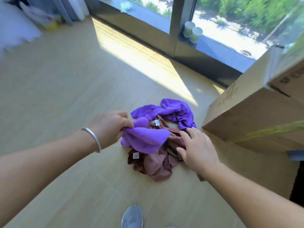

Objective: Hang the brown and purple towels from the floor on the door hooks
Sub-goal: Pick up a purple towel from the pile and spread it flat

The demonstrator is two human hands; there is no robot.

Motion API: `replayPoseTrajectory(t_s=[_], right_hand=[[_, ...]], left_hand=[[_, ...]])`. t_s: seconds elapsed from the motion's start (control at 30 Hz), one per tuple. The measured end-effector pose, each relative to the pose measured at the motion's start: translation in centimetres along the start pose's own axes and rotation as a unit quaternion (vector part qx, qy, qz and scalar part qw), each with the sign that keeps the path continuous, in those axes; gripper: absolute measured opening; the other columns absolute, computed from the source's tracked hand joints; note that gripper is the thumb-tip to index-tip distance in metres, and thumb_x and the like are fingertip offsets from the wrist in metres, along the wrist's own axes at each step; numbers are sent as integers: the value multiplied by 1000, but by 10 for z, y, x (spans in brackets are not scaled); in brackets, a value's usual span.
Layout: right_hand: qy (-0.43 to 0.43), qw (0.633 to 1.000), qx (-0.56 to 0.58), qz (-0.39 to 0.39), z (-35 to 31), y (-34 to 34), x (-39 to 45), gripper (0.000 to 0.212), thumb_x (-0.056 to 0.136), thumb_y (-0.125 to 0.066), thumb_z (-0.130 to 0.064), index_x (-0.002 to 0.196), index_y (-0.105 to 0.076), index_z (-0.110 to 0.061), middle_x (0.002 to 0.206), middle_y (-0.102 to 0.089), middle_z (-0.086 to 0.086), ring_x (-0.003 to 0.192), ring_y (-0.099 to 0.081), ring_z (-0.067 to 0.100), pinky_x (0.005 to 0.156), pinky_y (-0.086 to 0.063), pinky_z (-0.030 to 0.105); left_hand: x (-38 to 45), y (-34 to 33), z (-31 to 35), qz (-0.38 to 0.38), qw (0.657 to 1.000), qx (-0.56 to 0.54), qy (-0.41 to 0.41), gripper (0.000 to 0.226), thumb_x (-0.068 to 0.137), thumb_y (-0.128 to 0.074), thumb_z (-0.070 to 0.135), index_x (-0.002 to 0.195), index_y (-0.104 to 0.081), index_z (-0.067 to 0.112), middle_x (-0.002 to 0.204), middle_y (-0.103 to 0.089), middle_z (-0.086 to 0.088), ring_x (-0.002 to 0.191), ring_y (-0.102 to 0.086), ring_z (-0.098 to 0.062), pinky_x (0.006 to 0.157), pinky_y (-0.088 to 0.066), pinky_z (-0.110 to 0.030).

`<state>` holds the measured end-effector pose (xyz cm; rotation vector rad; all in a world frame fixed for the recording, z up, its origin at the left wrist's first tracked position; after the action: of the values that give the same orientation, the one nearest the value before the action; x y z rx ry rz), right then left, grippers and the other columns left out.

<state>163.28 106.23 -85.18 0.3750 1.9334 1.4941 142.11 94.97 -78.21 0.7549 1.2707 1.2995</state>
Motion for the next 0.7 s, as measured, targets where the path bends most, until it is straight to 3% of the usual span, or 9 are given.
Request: replayPoseTrajectory(t_s=[0.13,0.23,0.33,0.5,0.57,0.6,0.67,0.7], right_hand=[[88,995,-2,52,-62,75,23,50,87,-54,-45,132,-50,-23,130,-49,2,128,-41,24,104,-35,36],[146,988,-9,56,-118,107,30,50,88,-53,-45,132,-48,-23,137,-46,4,130,-38,25,106,-32,36],[200,978,-15,55,-176,125,25,53,91,-50,-46,139,-41,-24,147,-38,7,137,-31,25,111,-27,36],[275,960,-18,42,-268,127,-3,55,94,-49,-48,142,-36,-25,153,-30,4,144,-19,23,111,-24,36],[306,951,-32,26,-297,112,-21,55,94,-47,-48,142,-34,-26,153,-29,3,145,-17,21,111,-23,36],[319,947,-39,15,-310,101,-29,55,95,-47,-49,143,-34,-26,154,-29,2,145,-16,21,111,-22,36],[342,938,-50,-12,-332,76,-46,55,95,-45,-49,143,-33,-26,154,-29,2,146,-15,20,113,-20,36],[354,933,-57,-28,-342,61,-55,54,95,-45,-49,143,-32,-27,154,-28,1,146,-14,20,114,-18,35]], left_hand=[[-53,64,-45,47,996,6,70,25,89,-61,16,106,-73,30,103,-64,3,94,-63,-26,69,-48,-34],[-104,111,-67,100,989,3,111,28,80,-70,4,98,-76,24,94,-66,-4,82,-66,-30,62,-52,-38],[-163,144,-77,161,978,27,127,37,64,-78,-10,83,-78,21,80,-66,-4,64,-65,-28,50,-48,-32],[-265,121,-65,192,973,15,129,39,57,-83,-8,77,-76,25,75,-66,4,57,-61,-22,50,-48,-24],[-303,72,-58,118,979,10,165,40,58,-84,1,83,-76,32,83,-68,10,63,-64,-16,54,-46,-19],[-322,37,-59,36,977,-8,211,41,68,-78,6,96,-73,36,98,-67,12,78,-66,-14,62,-47,-20],[-371,-42,-63,-112,940,-78,312,47,88,-55,13,127,-56,38,130,-52,12,116,-55,-15,89,-44,-26],[-396,-77,-60,-181,913,-107,350,47,92,-50,17,135,-48,37,137,-46,8,125,-49,-19,97,-41,-30]])
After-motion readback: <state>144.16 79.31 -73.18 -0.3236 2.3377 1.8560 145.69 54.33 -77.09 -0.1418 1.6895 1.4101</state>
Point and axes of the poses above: each hand's wrist, its own x-axis towards the middle knuckle, its own y-axis out of the back of the hand, z = x × y, the point moved 8 cm from there along x, towards the middle knuckle
